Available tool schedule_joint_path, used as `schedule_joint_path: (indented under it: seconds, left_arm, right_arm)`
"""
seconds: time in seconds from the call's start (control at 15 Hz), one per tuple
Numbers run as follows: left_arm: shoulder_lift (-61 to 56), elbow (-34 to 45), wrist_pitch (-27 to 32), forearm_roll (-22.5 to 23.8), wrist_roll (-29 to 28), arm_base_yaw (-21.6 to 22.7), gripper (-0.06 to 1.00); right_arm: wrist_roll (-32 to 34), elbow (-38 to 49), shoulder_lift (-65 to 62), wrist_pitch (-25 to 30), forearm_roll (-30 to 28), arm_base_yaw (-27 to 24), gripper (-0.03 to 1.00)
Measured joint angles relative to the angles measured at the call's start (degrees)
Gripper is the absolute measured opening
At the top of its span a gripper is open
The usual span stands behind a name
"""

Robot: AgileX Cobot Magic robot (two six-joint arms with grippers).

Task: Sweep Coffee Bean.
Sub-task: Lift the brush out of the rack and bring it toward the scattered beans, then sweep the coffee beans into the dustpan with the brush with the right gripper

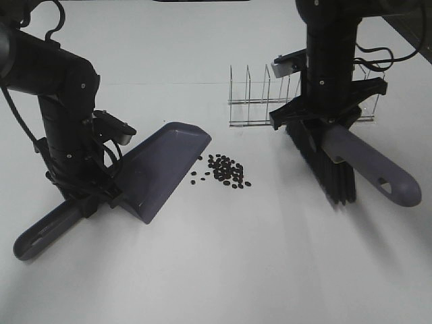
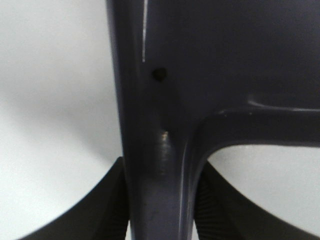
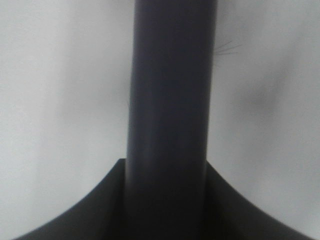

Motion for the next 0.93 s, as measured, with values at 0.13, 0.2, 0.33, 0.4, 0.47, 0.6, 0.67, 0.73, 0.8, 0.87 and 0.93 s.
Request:
schedule_joint_path:
  seconds: [0.13,0.2,0.33,0.4,0.47,0.6,0.67,0.73,0.8,0.87,0.93]
  left_arm:
    - [0.0,0.0,0.0,-0.1,0.0,0.0,0.31]
    - [0.1,0.0,0.0,-0.1,0.0,0.0,0.31]
    - [0.2,-0.1,0.1,-0.1,0.0,0.0,0.31]
    - [0.3,-0.1,0.1,-0.1,0.0,0.0,0.31]
    - [0.7,-0.6,0.9,-0.2,0.0,0.0,0.31]
    - [1.3,-1.2,1.6,-0.2,0.1,0.0,0.31]
    - [1.3,-1.3,1.8,-0.5,0.1,0.0,0.31]
    - [1.3,-1.3,1.9,-0.9,0.1,0.0,0.31]
    - [1.3,-1.3,2.0,-1.6,0.2,0.0,0.31]
    - [1.3,-1.3,2.1,-2.0,0.5,0.0,0.31]
    - [1.3,-1.3,2.1,-2.2,0.7,0.0,0.31]
  right_arm:
    - [-0.2,-3.1,3.4,0.1,0.3,2.7,0.33]
    - [-0.5,-4.9,5.0,0.3,0.6,4.1,0.33]
    - [-1.5,-9.5,8.8,0.9,3.1,6.7,0.33]
    - [-1.9,-11.2,10.3,1.0,5.1,7.0,0.33]
    - [-2.6,-12.7,11.6,1.0,7.3,7.2,0.33]
    - [-3.3,-13.9,12.8,0.9,11.1,7.2,0.33]
    - [-3.4,-14.0,12.8,0.5,12.7,7.2,0.33]
    - [-3.4,-14.0,12.8,-0.1,13.8,7.2,0.33]
    - [-3.6,-14.0,12.8,-1.2,15.4,7.2,0.33]
    - [-4.1,-14.0,12.8,-2.9,18.6,7.2,0.33]
    - [-4.3,-14.0,12.8,-4.3,20.7,7.2,0.33]
